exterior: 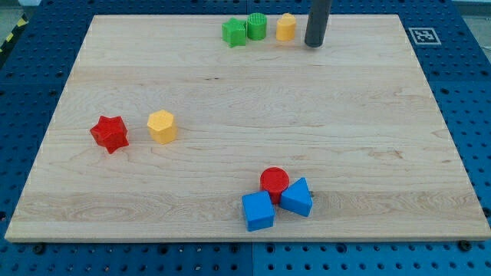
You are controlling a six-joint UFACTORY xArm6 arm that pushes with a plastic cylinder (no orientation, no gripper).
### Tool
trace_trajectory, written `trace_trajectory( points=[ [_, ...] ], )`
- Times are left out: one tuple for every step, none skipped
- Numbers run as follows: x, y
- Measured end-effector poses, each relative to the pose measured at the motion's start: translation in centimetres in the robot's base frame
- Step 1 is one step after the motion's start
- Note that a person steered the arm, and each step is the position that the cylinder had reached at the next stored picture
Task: Push the heart into the green circle
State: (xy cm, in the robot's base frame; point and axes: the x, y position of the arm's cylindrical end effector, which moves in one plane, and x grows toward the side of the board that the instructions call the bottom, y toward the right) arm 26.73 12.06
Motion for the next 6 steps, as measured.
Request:
trace_trajectory(
  points=[
    [-1.5,-0.7],
    [-2.4,-1.8],
    [-2.4,-3.1],
    [-2.4,-4.5],
    [-1.6,-4.4],
    [3.1,-4.2]
  ],
)
